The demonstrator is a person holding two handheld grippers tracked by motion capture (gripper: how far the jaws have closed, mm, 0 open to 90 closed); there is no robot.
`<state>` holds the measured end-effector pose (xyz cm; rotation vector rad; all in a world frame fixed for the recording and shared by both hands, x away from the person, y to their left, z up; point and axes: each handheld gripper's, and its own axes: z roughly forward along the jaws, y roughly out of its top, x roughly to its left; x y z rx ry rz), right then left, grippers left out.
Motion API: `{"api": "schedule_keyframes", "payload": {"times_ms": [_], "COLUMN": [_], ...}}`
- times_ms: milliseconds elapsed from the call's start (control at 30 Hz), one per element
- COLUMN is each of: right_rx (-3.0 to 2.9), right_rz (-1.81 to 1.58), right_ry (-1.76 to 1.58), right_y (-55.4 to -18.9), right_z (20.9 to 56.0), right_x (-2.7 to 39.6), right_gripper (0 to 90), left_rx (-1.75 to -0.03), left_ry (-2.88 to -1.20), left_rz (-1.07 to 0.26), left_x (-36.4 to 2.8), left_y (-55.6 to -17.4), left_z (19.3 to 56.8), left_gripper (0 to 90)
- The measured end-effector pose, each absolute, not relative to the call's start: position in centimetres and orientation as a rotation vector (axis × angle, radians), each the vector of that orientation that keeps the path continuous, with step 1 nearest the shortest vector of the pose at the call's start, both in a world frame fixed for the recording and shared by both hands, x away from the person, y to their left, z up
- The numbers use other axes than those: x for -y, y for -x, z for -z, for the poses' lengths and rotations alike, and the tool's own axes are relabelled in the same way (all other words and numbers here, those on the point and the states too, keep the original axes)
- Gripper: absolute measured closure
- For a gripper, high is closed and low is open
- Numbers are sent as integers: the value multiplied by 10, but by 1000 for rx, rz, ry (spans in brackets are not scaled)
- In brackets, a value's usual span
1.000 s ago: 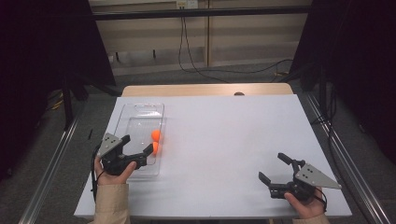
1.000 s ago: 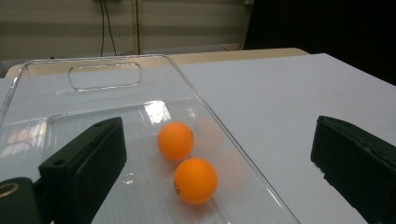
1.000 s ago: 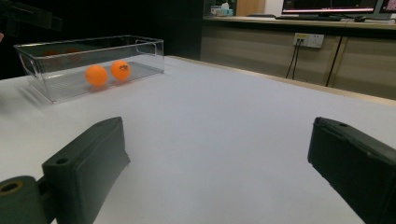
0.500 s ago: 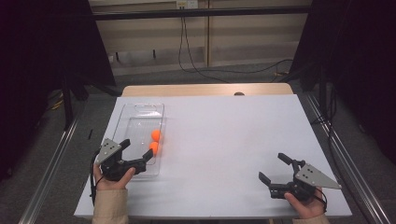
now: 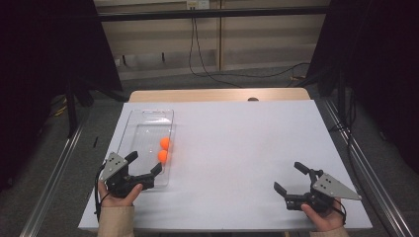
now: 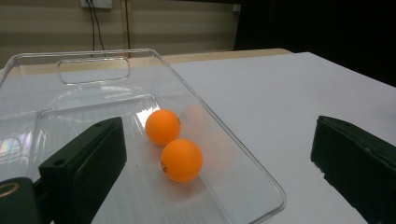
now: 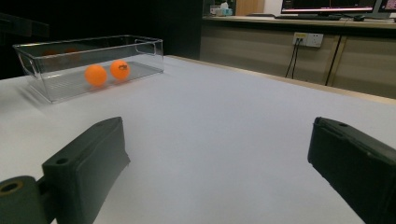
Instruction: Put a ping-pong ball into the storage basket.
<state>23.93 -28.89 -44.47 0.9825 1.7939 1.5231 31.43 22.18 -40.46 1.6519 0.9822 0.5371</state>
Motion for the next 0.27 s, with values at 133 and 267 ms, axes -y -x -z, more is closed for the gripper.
{"api": "schedule_keyframes", "payload": {"times_ms": [133, 267], "right_rx": [-1793, -1792], "right_rz": [-1522, -1520], "right_ry": [-984, -985], "right_y": [-239, -240], "right_z": [445, 446], "right_x": [289, 290], "right_gripper": [37, 37], "left_rx": [-991, -989], "left_ry": [-1622, -1627], "left_rz": [-516, -514], "left_x": [-223, -224], "left_y": [-313, -313], "left_z": [410, 412], "left_gripper": [33, 33]}}
